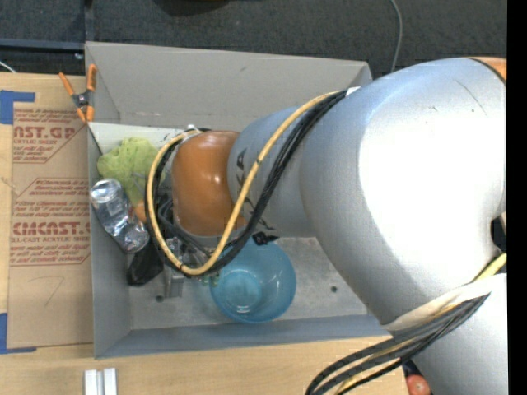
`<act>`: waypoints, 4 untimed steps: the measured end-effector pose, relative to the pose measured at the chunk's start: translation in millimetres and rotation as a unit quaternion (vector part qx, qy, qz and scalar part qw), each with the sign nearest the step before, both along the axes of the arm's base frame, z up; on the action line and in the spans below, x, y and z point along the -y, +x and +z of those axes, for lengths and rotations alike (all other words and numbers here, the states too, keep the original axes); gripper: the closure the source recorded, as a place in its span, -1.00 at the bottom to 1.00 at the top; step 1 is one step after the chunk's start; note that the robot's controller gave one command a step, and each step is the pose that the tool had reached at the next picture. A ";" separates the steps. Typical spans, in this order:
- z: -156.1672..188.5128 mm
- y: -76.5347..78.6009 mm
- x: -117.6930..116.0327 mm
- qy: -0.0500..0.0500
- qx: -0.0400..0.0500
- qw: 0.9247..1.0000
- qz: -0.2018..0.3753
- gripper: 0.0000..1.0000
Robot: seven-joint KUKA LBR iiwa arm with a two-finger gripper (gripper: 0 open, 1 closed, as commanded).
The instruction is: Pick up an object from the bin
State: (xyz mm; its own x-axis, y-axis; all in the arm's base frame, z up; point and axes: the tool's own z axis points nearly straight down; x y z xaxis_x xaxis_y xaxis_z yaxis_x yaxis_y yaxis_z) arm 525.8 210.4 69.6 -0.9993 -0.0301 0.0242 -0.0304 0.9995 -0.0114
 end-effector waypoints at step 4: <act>75.0 3.1 11.0 0.004 0.017 0.988 -0.154 1.00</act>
Offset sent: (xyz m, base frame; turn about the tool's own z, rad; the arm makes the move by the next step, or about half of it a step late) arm -0.0069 -0.0046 0.0124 0.0078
